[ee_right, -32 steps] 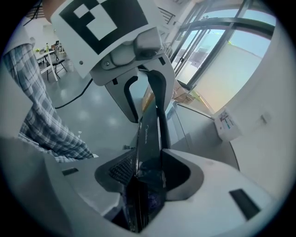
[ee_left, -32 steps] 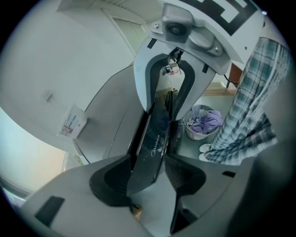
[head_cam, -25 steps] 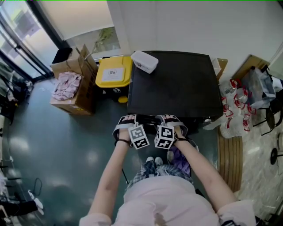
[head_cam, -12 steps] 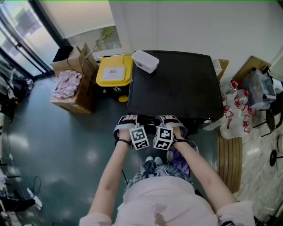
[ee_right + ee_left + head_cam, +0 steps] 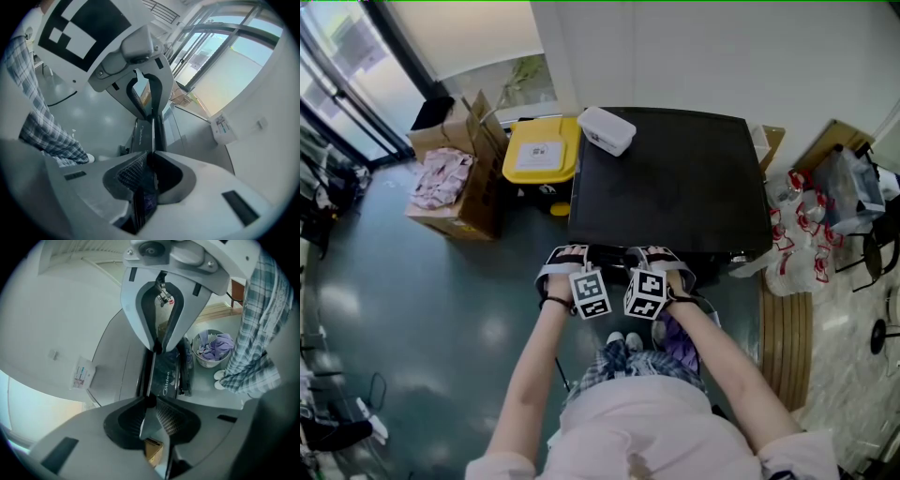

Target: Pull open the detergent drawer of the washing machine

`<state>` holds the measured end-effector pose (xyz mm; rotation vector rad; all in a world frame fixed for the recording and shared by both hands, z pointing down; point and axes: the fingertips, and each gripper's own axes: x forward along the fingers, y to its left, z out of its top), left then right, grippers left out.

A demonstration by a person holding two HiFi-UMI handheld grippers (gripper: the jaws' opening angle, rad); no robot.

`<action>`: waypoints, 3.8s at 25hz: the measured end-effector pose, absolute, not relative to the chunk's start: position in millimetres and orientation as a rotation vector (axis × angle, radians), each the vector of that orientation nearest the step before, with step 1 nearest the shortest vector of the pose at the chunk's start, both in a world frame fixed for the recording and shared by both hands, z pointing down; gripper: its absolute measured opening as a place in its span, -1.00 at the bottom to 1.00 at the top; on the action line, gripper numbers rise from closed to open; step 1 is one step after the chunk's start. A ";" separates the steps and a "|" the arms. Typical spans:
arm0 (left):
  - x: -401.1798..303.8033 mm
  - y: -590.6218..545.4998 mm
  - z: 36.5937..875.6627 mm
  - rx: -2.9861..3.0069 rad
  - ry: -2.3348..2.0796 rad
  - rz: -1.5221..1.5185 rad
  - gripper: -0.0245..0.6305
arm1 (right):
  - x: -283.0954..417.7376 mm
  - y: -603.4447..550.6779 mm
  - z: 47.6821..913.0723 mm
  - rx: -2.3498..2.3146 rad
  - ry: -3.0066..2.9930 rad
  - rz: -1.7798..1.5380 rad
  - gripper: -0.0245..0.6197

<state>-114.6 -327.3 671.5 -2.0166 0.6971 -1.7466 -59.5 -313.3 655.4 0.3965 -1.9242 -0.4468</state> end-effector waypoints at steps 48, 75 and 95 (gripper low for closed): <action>-113.2 -214.8 677.7 -2.202 0.612 -1.765 -0.69 | -57.0 -200.3 669.2 0.231 -2.084 -0.205 -0.77; -114.9 -168.2 678.4 -2.220 0.574 -1.740 -0.69 | -59.7 -153.9 669.2 0.218 -2.109 -0.175 -0.77; -118.2 -109.3 679.0 -2.253 0.549 -1.723 -0.69 | -64.0 -94.1 668.7 0.201 -2.117 -0.177 -0.77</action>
